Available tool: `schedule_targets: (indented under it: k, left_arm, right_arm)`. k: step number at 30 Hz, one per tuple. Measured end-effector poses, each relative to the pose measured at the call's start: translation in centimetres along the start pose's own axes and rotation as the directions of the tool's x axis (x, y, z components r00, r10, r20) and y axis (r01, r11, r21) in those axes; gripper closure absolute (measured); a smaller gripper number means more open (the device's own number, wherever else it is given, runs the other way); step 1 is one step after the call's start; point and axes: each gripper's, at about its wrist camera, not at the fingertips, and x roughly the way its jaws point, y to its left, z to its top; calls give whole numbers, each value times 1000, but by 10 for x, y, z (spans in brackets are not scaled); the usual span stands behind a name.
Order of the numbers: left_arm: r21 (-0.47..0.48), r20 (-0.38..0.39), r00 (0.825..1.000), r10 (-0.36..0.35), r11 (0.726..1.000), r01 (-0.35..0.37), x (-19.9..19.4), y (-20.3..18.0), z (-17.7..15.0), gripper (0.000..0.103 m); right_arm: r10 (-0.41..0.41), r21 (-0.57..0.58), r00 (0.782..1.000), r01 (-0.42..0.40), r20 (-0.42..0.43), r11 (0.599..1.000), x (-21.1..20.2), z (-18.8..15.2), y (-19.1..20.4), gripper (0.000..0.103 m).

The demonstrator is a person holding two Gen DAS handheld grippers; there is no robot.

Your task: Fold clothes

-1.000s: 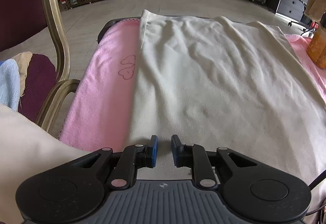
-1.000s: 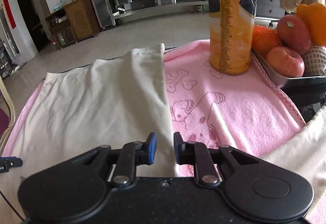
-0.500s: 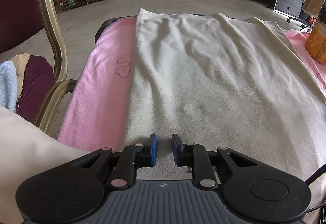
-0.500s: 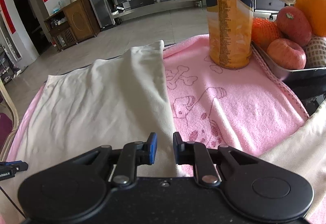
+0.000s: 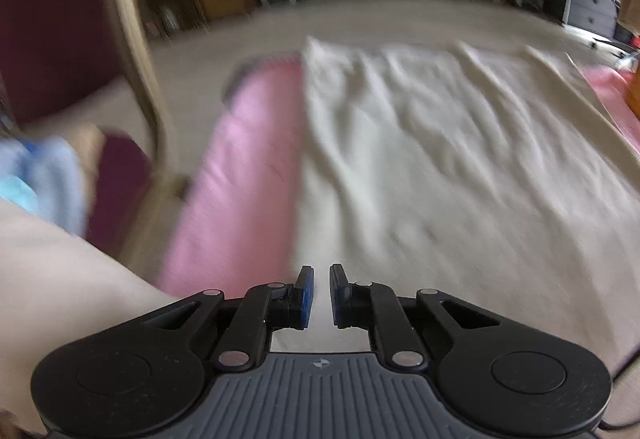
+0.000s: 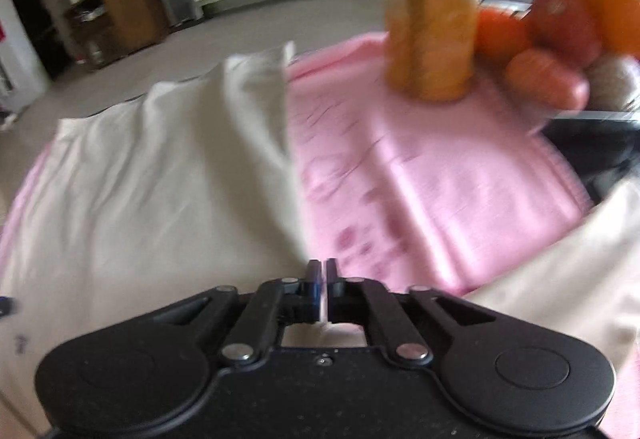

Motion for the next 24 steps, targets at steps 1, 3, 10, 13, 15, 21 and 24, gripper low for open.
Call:
schedule_targets:
  k: [1, 3, 10, 13, 15, 21, 24]
  left_arm:
    - [7, 38, 999, 31, 999, -31, -7, 1, 2, 93]
    - [-6, 80, 996, 28, 1000, -28, -18, 4, 7, 93]
    - [-69, 163, 987, -11, 997, 22, -48, 22, 23, 91]
    - [-97, 195, 980, -28, 994, 47, -61, 30, 29, 90]
    - [-114, 216, 976, -38, 991, 63, -68, 35, 33, 90]
    - [-113, 193, 981, -21, 993, 43, -61, 38, 33, 90]
    - [-126, 195, 980, -28, 991, 53, -61, 41, 34, 87]
  right_arm:
    - [-10, 1, 1000, 10, 14, 1000, -3, 2, -1, 99]
    - [-9, 3, 999, 9, 43, 1000, -11, 5, 0, 99]
    - [113, -20, 975, -111, 193, 994, -78, 36, 15, 98]
    - [139, -39, 958, -133, 250, 990, -102, 50, 24, 98]
    - [144, -49, 947, -135, 287, 990, -113, 53, 31, 97]
    - [135, -45, 940, -128, 313, 991, -111, 49, 38, 94]
    - [148, -37, 947, -143, 284, 989, -104, 52, 39, 94]
